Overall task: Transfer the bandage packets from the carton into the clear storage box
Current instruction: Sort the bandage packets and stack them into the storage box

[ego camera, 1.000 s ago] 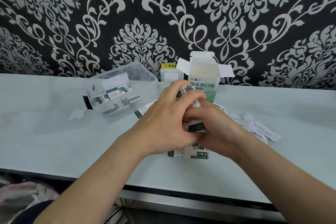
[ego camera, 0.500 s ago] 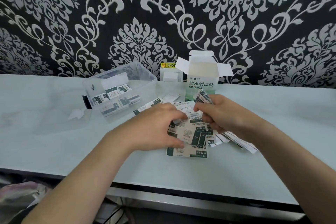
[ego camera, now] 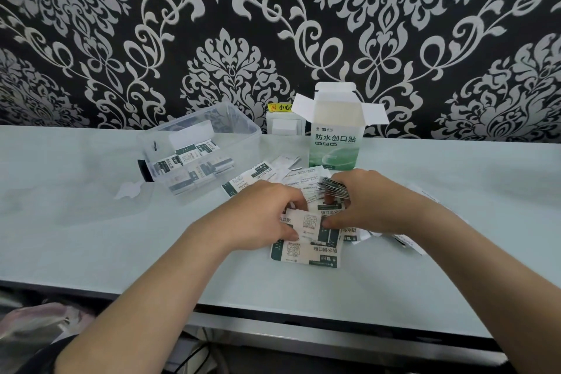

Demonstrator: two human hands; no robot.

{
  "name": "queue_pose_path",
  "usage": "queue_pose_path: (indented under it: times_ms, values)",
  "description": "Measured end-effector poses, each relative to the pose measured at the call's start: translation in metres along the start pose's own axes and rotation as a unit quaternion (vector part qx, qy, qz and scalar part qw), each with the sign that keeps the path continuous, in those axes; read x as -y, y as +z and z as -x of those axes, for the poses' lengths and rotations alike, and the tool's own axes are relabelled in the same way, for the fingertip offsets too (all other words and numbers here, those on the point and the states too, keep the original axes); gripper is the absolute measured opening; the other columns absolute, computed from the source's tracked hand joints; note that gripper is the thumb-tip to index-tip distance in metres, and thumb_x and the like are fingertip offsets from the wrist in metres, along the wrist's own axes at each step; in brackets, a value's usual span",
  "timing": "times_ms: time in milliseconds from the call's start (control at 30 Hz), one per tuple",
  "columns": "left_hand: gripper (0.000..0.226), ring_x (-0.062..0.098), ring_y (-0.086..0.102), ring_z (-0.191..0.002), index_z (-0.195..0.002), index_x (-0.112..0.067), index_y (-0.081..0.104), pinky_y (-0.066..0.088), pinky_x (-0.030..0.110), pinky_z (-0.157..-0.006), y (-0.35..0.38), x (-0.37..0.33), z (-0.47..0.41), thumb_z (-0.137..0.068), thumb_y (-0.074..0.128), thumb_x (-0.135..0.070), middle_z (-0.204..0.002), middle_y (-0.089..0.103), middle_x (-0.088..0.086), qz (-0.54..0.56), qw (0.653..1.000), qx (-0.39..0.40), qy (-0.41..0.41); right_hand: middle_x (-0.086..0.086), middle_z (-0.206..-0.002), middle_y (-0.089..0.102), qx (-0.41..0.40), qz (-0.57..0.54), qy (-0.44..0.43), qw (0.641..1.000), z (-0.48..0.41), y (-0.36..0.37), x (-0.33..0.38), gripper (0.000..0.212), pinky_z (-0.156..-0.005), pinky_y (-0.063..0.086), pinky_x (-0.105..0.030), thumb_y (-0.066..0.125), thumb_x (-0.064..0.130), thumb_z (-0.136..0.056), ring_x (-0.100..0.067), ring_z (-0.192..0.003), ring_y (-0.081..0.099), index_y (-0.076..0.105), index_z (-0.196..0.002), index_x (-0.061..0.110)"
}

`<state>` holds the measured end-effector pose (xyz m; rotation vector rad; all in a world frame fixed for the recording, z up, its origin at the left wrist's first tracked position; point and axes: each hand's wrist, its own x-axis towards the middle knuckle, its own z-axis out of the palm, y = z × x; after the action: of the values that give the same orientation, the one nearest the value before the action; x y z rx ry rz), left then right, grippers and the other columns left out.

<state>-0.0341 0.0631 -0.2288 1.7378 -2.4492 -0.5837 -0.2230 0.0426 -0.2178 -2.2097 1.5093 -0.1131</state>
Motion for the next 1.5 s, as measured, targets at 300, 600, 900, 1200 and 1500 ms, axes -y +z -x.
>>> queue_pose_path:
  times_ms: [300,600,900,1200,1500]
  values:
    - [0.012,0.007,0.062,-0.058,-0.081,-0.018,0.072,0.052,0.022,-0.059,-0.036,0.02,0.01,-0.081,0.073,-0.006,-0.067,0.071,-0.005,0.324,0.939,-0.103,-0.058,0.004,-0.058,0.031,-0.066,-0.536,0.001,0.841,0.001,-0.018,-0.006,0.045,-0.039,0.021,-0.019,0.059,0.05,-0.085,-0.008,-0.045,0.023,0.058,-0.094,0.006]
    - [0.013,0.015,0.063,-0.058,-0.1,-0.012,0.066,0.056,0.03,-0.061,0.003,-0.037,0.001,-0.096,0.057,-0.02,-0.074,0.068,0.006,0.58,0.794,-0.149,-0.101,-0.007,-0.065,0.052,-0.075,-0.659,-0.008,0.748,0.004,0.011,0.034,0.024,-0.04,0.03,-0.022,0.064,0.026,-0.091,-0.01,-0.04,0.036,0.063,-0.102,0.006]
    - [0.031,0.019,0.057,-0.079,-0.08,-0.024,0.05,0.045,0.034,-0.068,-0.01,-0.018,0.011,-0.096,0.04,-0.048,-0.078,0.059,-0.006,0.034,0.997,-0.07,0.001,-0.004,-0.084,0.075,-0.112,-0.67,0.035,0.733,0.004,0.017,0.034,0.019,-0.061,0.056,-0.029,0.049,0.023,-0.101,-0.017,-0.076,0.072,0.065,-0.104,0.012]
    - [0.049,0.015,0.054,-0.085,-0.104,-0.026,0.048,0.037,0.028,-0.064,0.002,-0.013,0.016,-0.069,0.081,-0.035,-0.084,0.054,-0.012,-0.024,0.998,0.025,-0.057,-0.005,-0.066,0.052,-0.089,-0.652,0.022,0.753,0.003,0.013,0.025,0.018,-0.052,0.046,-0.027,0.053,0.012,-0.098,-0.017,-0.056,0.049,0.058,-0.107,-0.003]
    - [0.019,0.018,0.057,-0.066,-0.074,-0.012,0.069,0.047,0.036,-0.066,-0.019,0.018,0.016,-0.082,0.074,-0.028,-0.071,0.067,0.008,0.169,0.982,-0.002,-0.089,0.003,-0.065,0.035,-0.04,-0.661,0.056,0.747,0.001,0.014,0.023,0.028,-0.055,0.014,-0.027,0.059,0.04,-0.092,-0.016,-0.064,0.016,0.052,-0.094,0.014]
